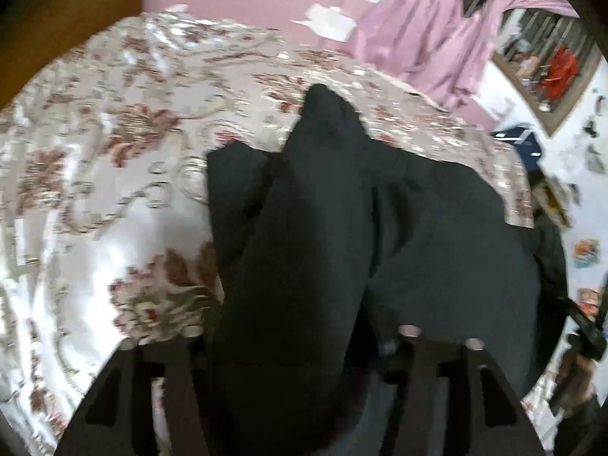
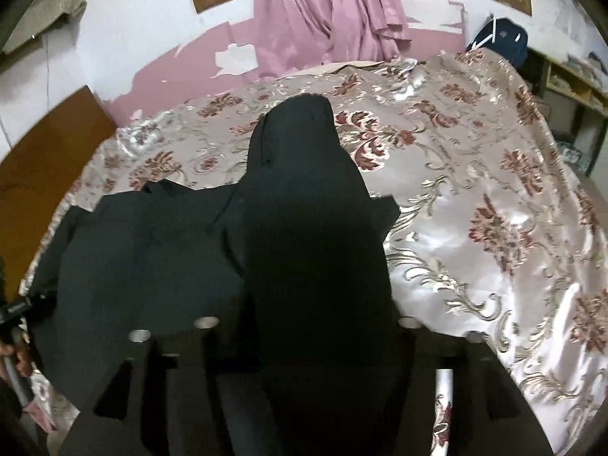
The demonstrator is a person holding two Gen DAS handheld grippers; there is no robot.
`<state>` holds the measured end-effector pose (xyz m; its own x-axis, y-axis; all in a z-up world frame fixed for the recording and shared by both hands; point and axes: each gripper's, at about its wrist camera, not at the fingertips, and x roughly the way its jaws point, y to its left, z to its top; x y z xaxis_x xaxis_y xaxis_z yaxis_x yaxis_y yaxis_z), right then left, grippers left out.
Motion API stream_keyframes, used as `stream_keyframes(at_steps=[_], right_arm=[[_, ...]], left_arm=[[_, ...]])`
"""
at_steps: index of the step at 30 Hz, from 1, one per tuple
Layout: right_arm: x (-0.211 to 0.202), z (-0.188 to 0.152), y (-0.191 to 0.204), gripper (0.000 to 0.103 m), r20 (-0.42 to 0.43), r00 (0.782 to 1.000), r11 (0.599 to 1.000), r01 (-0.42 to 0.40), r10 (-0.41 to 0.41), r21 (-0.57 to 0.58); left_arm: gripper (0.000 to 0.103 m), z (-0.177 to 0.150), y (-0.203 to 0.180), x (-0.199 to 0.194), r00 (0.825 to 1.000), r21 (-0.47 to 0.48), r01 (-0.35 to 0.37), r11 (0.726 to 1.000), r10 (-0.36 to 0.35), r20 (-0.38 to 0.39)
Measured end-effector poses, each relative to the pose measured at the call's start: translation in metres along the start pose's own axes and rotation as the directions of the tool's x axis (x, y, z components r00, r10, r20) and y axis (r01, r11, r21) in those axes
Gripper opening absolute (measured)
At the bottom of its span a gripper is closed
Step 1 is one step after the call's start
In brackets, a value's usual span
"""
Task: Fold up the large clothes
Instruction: 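Lay the folded jacket flat on the bed and open both tools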
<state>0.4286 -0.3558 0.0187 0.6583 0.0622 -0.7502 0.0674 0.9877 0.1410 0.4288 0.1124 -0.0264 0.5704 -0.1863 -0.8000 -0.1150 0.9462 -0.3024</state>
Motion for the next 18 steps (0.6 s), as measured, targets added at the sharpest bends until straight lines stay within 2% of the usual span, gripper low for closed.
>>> stream_keyframes(at_steps=[2, 3, 7, 9, 11, 15, 18], right_arm=[[-0.01, 0.0, 0.008, 0.081, 0.04, 0.997, 0.997, 0.065, -0.063, -0.046], [-0.015, 0.001, 0.013, 0.082, 0.065, 0.994, 0.993, 0.092, -0.087, -0.072], [-0.035, 0.006, 0.03, 0.085, 0.101, 0.99, 0.983, 0.11, -0.095, -0.147], [-0.046, 0.006, 0.038, 0.093, 0.129, 0.987, 0.977, 0.119, -0.097, -0.175], [-0.058, 0.007, 0.045, 0.094, 0.16, 0.983, 0.977, 0.115, -0.087, -0.178], [-0.083, 0.006, 0.051, 0.101, 0.222, 0.974, 0.986, 0.074, -0.04, -0.147], [-0.1, -0.002, 0.055, 0.101, 0.267, 0.964, 0.99, 0.052, -0.015, -0.132]], left_arm=[[0.074, -0.001, 0.0, -0.006, 0.998, -0.005, -0.049, 0.999, 0.049, 0.031], [0.078, -0.002, 0.0, -0.011, 0.997, -0.004, -0.057, 0.998, 0.057, 0.05], [0.085, -0.004, -0.004, -0.034, 0.989, 0.001, -0.086, 0.996, 0.085, 0.123], [0.089, -0.005, -0.007, -0.046, 0.984, 0.006, -0.095, 0.995, 0.093, 0.154], [0.095, -0.008, -0.013, -0.06, 0.978, 0.024, -0.099, 0.995, 0.093, 0.188], [0.1, -0.017, -0.028, -0.089, 0.957, 0.075, -0.098, 0.992, 0.073, 0.281], [0.102, -0.025, -0.041, -0.108, 0.94, 0.108, -0.114, 0.988, 0.072, 0.333]])
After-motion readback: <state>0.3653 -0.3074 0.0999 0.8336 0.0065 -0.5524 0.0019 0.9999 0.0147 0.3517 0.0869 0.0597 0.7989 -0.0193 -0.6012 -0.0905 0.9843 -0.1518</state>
